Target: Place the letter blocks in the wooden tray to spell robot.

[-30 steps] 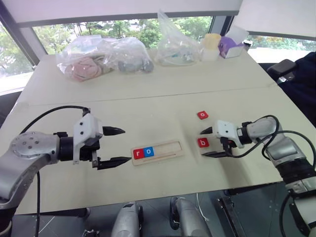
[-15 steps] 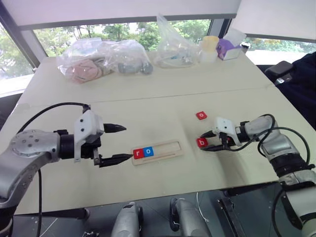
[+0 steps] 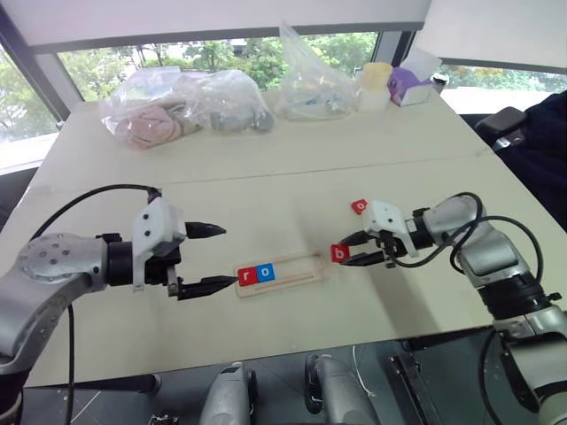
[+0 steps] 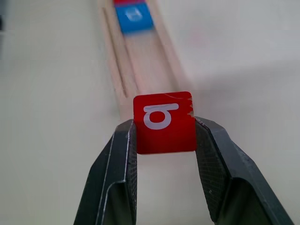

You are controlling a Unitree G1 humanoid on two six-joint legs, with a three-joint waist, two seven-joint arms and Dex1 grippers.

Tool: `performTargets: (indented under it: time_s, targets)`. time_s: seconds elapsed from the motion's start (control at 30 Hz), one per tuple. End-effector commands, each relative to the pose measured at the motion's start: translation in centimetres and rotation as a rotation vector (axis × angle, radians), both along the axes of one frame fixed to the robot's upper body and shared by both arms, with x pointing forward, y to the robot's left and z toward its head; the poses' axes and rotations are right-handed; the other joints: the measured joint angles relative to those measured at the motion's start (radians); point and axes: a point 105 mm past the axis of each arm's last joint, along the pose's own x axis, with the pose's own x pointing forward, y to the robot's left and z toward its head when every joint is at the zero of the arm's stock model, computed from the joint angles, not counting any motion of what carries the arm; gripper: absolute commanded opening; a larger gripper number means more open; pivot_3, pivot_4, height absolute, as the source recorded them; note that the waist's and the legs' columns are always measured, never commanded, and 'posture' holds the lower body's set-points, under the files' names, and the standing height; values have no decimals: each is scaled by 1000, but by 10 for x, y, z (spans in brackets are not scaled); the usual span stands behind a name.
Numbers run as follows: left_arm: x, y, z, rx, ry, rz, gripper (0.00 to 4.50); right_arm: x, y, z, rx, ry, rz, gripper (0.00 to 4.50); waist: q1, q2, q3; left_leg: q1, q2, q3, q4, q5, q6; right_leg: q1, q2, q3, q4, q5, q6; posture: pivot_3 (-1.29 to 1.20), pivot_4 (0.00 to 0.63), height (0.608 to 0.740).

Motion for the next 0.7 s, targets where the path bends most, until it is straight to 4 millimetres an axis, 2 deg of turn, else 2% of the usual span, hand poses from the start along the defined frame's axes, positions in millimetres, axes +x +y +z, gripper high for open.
performTargets:
  time_s: [0.03,0.17,0.27,0.47,0.7]
  targets:
    - [-4,3,6,25,-35,-12,4500,-11,30,4,6,-18,112,1139,-1,0,0,0,0,0,0,0,0,0,0,0,0,0,0,0,150,740]
    - [-8,6,5,28,-21,-6,4500,-5,56,-6,-12,-60,155,1139,-1,0,0,0,0,0,0,0,0,-1,0,0,0,0,0,0,150,740]
    - [-12,9,4,35,-10,1,4500,0,69,-9,0,-56,156,1139,-1,1,0,-1,0,0,0,0,0,-1,-1,0,0,0,0,0,150,740]
    - [-15,12,3,46,-7,17,4500,10,70,-22,-50,-69,157,1139,0,0,0,-2,0,1,0,0,0,-1,-3,0,-1,0,0,0,150,740]
    - [-15,10,4,44,-13,20,4500,12,70,-27,-54,-64,156,1139,-2,1,1,-2,-1,1,-1,0,0,-2,-2,0,0,0,0,0,150,740]
